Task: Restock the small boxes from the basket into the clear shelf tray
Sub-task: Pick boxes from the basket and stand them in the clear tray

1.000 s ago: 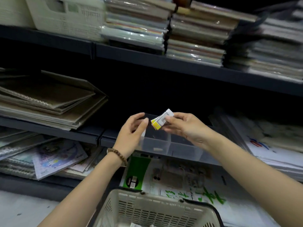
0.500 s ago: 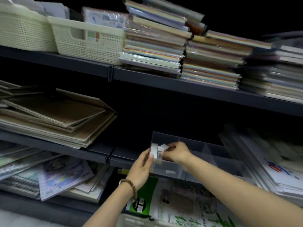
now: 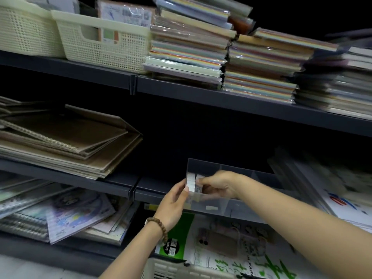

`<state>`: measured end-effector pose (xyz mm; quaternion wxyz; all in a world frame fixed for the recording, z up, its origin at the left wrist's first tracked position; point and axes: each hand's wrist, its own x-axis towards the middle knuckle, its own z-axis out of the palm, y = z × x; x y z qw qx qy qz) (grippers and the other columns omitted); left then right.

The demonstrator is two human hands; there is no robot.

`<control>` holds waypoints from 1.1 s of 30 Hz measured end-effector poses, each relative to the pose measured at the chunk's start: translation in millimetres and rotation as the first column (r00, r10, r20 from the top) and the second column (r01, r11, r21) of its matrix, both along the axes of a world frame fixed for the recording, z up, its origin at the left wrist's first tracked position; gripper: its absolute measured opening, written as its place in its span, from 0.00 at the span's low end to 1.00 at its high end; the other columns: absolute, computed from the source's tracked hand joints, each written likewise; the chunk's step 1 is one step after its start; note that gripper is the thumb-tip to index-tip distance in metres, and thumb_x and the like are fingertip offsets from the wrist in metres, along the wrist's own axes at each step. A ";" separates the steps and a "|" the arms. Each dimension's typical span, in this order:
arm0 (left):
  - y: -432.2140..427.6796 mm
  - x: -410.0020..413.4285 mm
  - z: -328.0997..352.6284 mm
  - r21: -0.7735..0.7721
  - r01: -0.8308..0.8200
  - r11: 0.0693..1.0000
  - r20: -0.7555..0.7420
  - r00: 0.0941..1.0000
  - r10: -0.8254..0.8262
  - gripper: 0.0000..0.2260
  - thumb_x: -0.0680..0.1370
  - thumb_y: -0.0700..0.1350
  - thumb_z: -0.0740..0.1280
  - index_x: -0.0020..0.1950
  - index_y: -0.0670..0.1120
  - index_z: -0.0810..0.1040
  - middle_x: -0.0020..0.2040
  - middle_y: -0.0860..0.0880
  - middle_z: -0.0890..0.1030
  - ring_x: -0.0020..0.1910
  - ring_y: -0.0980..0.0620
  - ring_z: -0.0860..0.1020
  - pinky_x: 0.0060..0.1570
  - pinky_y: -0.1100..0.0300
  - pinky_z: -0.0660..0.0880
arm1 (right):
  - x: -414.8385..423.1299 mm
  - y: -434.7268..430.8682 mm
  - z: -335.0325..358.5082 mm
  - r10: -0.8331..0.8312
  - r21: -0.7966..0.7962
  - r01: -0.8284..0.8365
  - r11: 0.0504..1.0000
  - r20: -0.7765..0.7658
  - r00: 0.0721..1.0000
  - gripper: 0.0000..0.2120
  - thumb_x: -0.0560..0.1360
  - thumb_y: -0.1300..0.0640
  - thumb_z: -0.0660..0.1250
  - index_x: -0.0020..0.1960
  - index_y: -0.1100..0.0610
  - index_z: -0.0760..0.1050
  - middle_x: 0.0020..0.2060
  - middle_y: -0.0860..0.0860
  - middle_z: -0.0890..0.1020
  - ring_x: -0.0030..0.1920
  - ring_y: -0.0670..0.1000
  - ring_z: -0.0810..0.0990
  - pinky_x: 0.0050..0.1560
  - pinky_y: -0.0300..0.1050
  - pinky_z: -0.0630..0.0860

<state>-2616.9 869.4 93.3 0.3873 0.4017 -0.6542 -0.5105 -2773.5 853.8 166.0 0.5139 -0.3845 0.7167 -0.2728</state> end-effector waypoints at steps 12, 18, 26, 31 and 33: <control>-2.9 2.5 -5.7 -0.037 -0.013 0.999 -0.031 0.999 0.012 0.18 0.79 0.50 0.60 0.70 0.52 0.66 0.64 0.55 0.73 0.61 0.60 0.72 0.62 0.60 0.71 | -6.9 -0.1 -10.2 0.039 -0.140 -0.073 0.987 -0.236 0.971 0.19 0.77 0.53 0.66 0.61 0.67 0.75 0.54 0.60 0.81 0.50 0.54 0.83 0.55 0.49 0.79; 16.7 13.8 -10.3 -0.060 0.028 0.998 0.038 0.999 -0.026 0.25 0.74 0.55 0.63 0.70 0.51 0.67 0.65 0.53 0.74 0.63 0.56 0.73 0.63 0.53 0.72 | -22.0 53.9 12.0 0.087 -0.400 -0.195 0.896 -0.273 0.958 0.17 0.78 0.52 0.63 0.66 0.54 0.71 0.58 0.51 0.79 0.52 0.44 0.79 0.51 0.36 0.78; 75.5 46.9 -90.6 0.085 0.103 0.991 0.361 0.924 -0.127 0.19 0.76 0.49 0.65 0.67 0.53 0.68 0.61 0.55 0.75 0.59 0.57 0.75 0.54 0.68 0.71 | -60.3 163.3 -97.0 0.215 -0.078 -0.219 0.973 -0.061 0.975 0.11 0.78 0.54 0.64 0.59 0.54 0.76 0.53 0.48 0.82 0.50 0.45 0.82 0.48 0.37 0.80; 120.2 45.6 -188.4 0.384 0.086 0.919 0.514 0.808 -0.290 0.23 0.77 0.49 0.65 0.70 0.47 0.65 0.67 0.49 0.70 0.59 0.52 0.73 0.55 0.63 0.71 | -78.4 206.2 -247.3 0.115 0.328 -0.095 0.940 -0.041 0.993 0.11 0.79 0.57 0.62 0.58 0.61 0.76 0.52 0.55 0.80 0.42 0.47 0.79 0.43 0.38 0.78; 131.7 40.9 -224.5 0.486 0.043 0.873 0.531 0.779 -0.334 0.23 0.77 0.48 0.64 0.71 0.45 0.65 0.69 0.46 0.70 0.62 0.50 0.72 0.57 0.62 0.70 | -80.9 221.2 -295.4 0.129 0.436 -0.086 0.896 -0.070 0.989 0.14 0.79 0.58 0.63 0.60 0.64 0.75 0.51 0.57 0.79 0.41 0.48 0.78 0.43 0.39 0.77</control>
